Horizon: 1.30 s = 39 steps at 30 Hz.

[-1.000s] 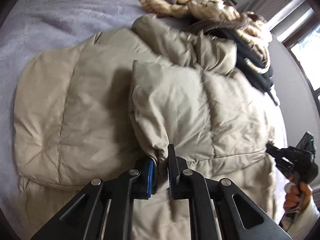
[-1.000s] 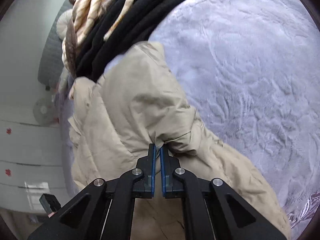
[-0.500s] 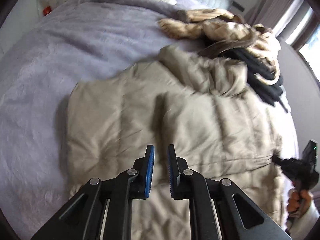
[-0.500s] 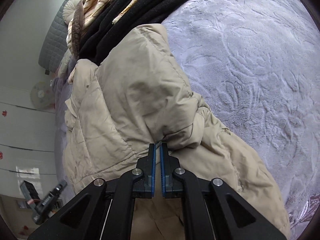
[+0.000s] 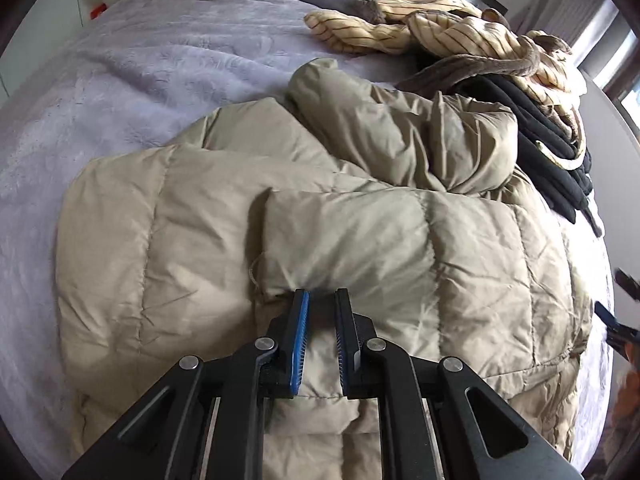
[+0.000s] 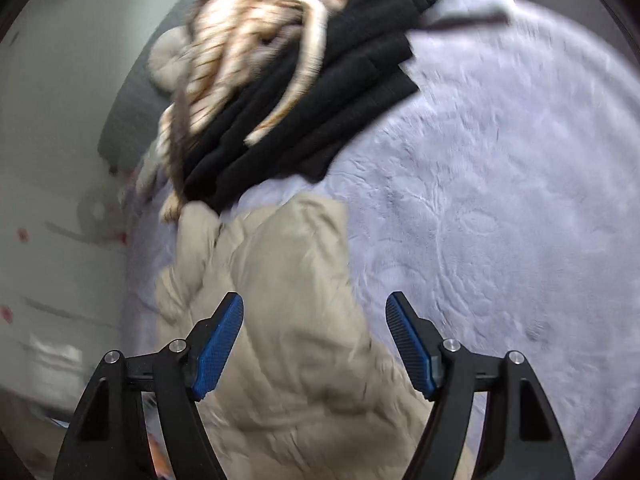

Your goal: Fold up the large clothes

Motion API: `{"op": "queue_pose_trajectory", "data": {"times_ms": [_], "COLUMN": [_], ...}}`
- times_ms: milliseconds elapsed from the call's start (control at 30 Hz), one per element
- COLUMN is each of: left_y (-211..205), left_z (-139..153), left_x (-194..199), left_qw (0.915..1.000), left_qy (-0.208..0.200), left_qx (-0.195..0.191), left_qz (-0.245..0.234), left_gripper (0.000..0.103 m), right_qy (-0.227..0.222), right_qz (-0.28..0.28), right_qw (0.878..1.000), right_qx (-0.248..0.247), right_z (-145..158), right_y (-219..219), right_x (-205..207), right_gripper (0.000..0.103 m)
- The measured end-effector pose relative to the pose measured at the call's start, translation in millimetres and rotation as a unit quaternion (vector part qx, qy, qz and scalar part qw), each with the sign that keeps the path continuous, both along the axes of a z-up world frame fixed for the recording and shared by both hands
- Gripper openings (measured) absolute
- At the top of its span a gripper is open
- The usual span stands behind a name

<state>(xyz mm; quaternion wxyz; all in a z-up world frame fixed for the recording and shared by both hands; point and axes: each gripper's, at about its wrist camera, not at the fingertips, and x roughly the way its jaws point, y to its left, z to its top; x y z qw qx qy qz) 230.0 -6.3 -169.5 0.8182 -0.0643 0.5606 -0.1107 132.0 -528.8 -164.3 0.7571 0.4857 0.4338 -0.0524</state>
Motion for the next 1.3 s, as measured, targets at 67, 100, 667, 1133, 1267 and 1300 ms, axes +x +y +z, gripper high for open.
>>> {"op": "queue_pose_trajectory", "data": {"times_ms": [67, 100, 667, 1133, 1267, 1300], "left_y": [-0.6, -1.4, -12.9, -0.7, 3.7, 4.8], "left_z": [-2.2, -3.4, -3.1, -24.4, -7.4, -1.8], "left_x": [0.9, 1.4, -5.0, -45.0, -47.1, -52.2], "left_qw": [1.0, 1.0, 0.997, 0.9964, 0.9951, 0.9947], "left_qy": [0.001, 0.0, -0.026, -0.021, -0.014, -0.015], "left_qx": [0.003, 0.007, 0.07, 0.08, 0.096, 0.101], "left_qz": [0.001, 0.002, -0.019, -0.021, -0.015, -0.014], "left_gripper": [0.014, 0.014, 0.014, 0.014, 0.014, 0.014], "right_qy": [0.009, 0.003, 0.067, 0.077, 0.072, 0.07], "right_qz": [0.0, 0.021, 0.109, 0.206, 0.203, 0.201], "right_qw": [0.997, 0.996, 0.971, 0.937, 0.938, 0.939], "right_qx": [0.083, 0.091, -0.204, -0.27, -0.272, -0.27], "right_z": [-24.6, -27.5, -7.9, -23.3, 3.2, 9.8], "right_y": [-2.0, 5.0, 48.6, 100.1, 96.9, 94.7], "right_x": [11.5, 16.2, 26.3, -9.0, -18.8, -25.0], "right_gripper": [0.033, 0.019, 0.034, 0.01, 0.015, 0.015]}}
